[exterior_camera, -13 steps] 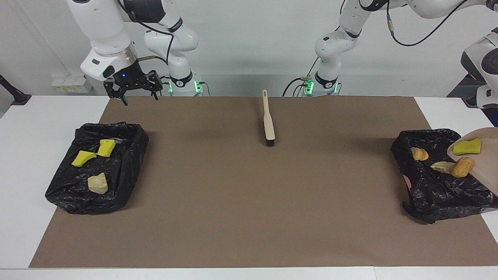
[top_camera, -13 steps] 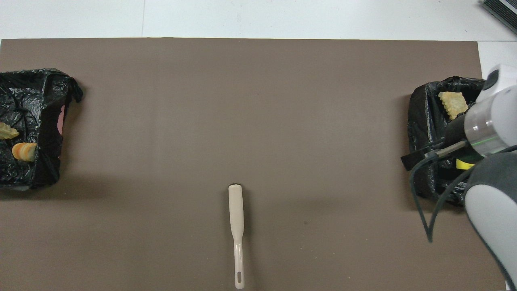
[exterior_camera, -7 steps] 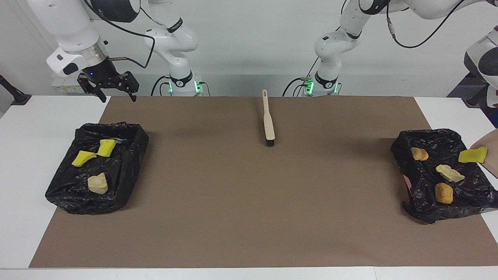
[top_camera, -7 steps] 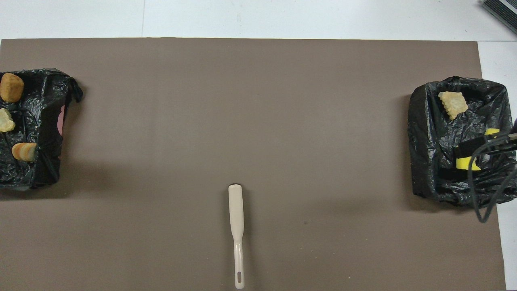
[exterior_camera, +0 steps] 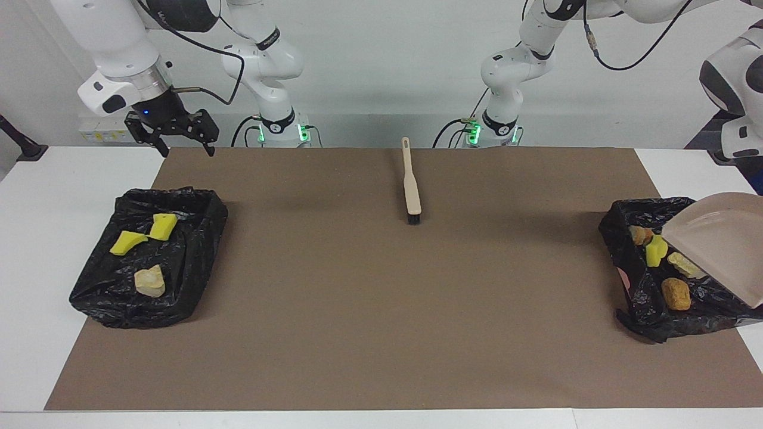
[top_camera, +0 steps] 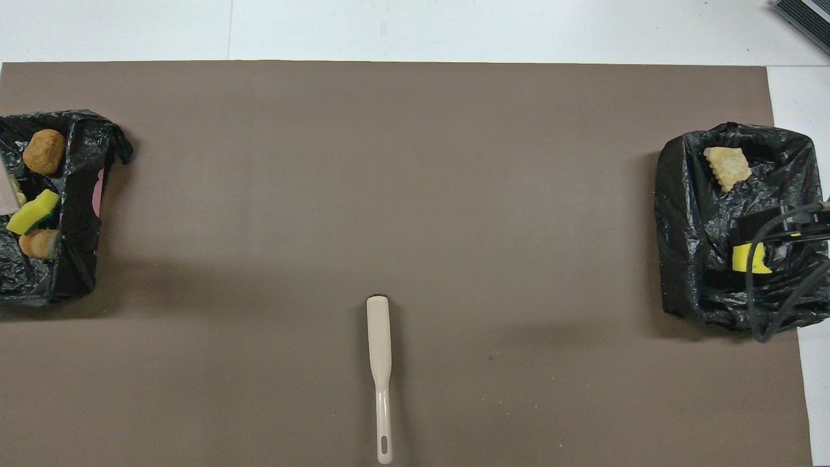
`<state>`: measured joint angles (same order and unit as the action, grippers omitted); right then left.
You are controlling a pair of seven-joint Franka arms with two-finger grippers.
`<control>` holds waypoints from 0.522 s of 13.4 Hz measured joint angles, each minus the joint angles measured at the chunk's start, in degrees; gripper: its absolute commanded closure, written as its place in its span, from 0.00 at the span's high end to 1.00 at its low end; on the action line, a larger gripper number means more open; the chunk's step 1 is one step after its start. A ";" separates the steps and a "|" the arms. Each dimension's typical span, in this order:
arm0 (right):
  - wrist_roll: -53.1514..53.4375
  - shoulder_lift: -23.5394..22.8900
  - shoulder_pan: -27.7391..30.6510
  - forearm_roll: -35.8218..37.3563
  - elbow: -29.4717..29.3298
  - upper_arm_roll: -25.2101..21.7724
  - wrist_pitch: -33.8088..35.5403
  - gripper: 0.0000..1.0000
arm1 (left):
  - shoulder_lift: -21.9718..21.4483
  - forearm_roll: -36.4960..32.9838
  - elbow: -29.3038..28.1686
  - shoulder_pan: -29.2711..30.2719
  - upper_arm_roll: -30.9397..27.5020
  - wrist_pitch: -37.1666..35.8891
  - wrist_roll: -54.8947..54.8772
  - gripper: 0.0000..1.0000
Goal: Sweep and dump trash in bin
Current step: 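Tip the dustpan with the left gripper to dump trash into the bag, then bring the empty dustpan back with the left gripper and set it down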
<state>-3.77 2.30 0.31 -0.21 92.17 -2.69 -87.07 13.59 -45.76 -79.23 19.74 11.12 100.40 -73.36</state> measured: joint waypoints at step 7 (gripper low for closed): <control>0.00 0.00 -0.04 -0.13 0.00 0.10 0.00 1.00 | -6.65 26.92 -1.34 0.01 0.26 -10.03 23.60 0.00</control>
<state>-3.77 2.30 0.27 -0.34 92.16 -2.58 -87.07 6.94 -18.84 -80.57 19.75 11.38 90.36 -49.76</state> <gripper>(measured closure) 0.000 0.687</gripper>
